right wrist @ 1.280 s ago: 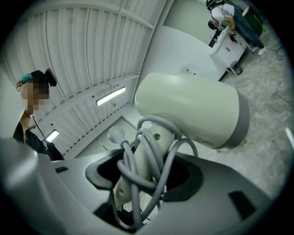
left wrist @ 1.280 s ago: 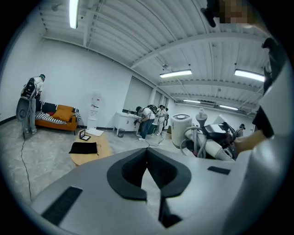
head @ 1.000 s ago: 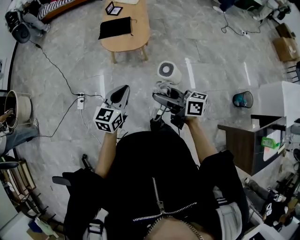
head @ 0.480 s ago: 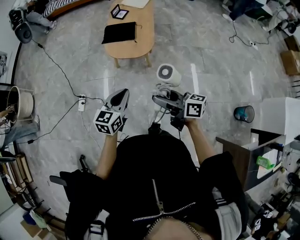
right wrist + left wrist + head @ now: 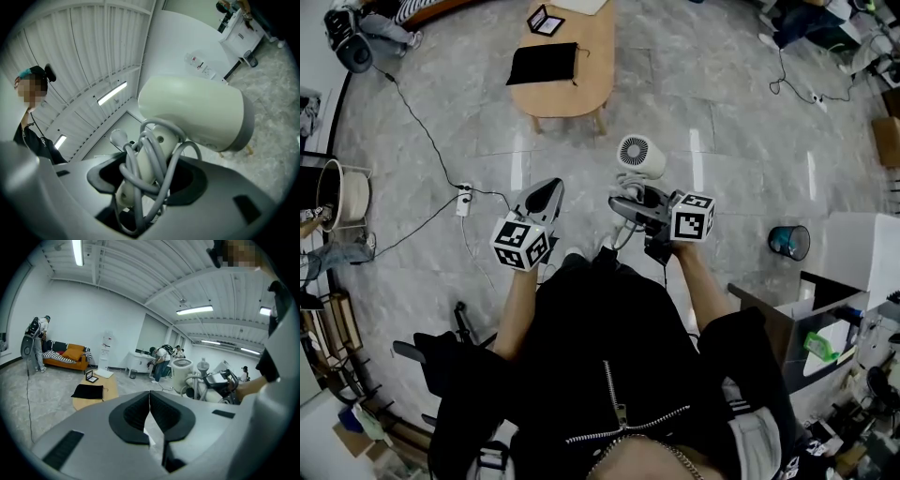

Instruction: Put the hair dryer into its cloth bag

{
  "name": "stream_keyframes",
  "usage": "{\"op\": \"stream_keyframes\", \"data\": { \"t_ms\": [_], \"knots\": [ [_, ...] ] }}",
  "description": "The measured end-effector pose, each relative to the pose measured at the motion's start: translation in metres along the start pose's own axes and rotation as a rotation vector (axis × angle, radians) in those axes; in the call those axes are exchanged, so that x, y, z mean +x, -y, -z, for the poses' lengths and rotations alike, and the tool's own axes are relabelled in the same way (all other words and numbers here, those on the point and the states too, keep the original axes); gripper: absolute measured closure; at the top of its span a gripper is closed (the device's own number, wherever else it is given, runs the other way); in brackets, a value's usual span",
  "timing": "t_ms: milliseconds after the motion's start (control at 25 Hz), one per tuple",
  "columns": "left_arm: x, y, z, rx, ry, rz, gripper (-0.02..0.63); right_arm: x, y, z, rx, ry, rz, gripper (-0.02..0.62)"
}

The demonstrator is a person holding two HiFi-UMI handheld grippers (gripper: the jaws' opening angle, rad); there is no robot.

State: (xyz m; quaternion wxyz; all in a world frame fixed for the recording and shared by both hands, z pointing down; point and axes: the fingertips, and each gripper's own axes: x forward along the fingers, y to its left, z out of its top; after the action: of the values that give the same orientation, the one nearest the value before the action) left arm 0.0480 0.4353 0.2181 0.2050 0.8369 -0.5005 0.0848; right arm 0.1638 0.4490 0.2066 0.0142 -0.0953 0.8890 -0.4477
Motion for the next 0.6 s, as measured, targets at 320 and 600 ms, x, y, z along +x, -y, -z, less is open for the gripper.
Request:
{"op": "stream_keyframes", "data": {
  "t_ms": [320,600],
  "knots": [
    [0.000,-0.022,-0.006,0.000,-0.009,-0.033,0.592,0.002,0.011,-0.008,0.026,0.019,-0.007,0.347],
    [0.019,-0.024,-0.010,-0.006,0.006,0.000,0.592,0.005,0.016,-0.018,0.004,0.027,0.000,0.347]
  ]
}}
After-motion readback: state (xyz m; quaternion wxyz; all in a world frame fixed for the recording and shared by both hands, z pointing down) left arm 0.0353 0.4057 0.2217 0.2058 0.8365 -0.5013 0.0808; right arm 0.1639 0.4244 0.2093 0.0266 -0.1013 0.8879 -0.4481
